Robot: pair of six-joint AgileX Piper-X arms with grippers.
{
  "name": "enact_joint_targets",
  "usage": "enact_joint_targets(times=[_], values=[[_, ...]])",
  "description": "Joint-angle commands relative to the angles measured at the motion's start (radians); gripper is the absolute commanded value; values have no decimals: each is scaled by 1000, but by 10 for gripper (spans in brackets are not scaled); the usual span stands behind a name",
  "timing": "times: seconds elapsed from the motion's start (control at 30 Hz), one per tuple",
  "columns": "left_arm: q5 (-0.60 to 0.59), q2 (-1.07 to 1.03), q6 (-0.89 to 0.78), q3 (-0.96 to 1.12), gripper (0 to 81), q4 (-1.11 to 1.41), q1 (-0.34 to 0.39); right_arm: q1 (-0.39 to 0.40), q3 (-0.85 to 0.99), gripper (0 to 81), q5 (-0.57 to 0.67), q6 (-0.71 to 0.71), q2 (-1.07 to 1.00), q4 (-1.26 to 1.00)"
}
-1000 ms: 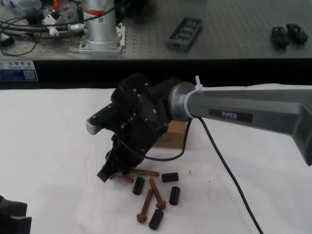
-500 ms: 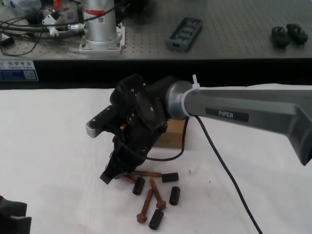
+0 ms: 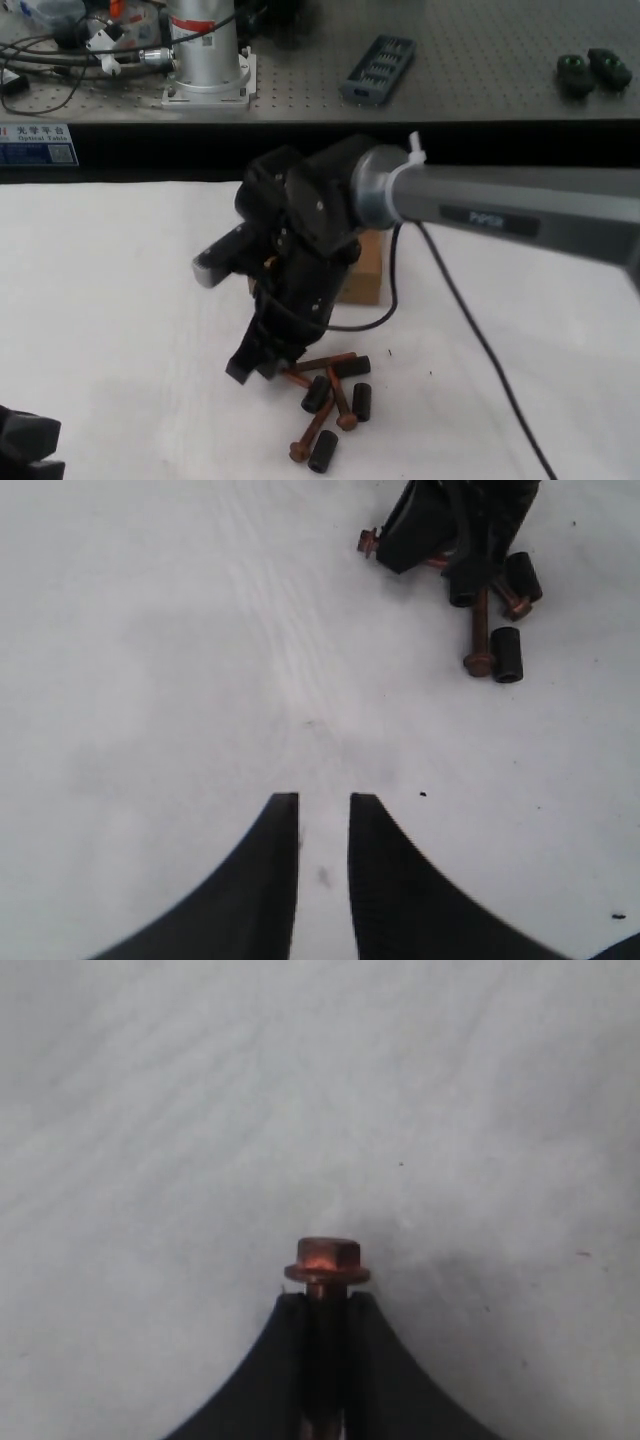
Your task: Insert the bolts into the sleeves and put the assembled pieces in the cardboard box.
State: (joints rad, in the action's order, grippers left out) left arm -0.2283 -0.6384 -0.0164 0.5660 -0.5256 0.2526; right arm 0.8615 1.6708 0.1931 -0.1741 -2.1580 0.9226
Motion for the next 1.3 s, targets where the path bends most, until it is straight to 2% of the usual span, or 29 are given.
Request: enact_joint_targets(times=[0.0,0.1,0.23,0.47,0.73,1.0,1.27], values=[[-8,10,58,1,137,-11,0,-3,6,37,27,18,104,-28],[-21,8,82,1,137,-11,0,-3,6,37,27,32,173,-76],[-106,-31,156,1,137,7,0,-3,6,37,27,70,248,-93],[-144,-196,165,7,137,63,4,-14,-12,37,18,70,355,-102],[-144,-349,217,83,137,95,10,-74,-319,37,18,92,606,-229],[-113,-521,226,215,137,108,124,-117,-653,37,-36,164,979,-331],[-6,-728,197,373,137,115,276,-121,-836,37,-163,305,1329,-322]])
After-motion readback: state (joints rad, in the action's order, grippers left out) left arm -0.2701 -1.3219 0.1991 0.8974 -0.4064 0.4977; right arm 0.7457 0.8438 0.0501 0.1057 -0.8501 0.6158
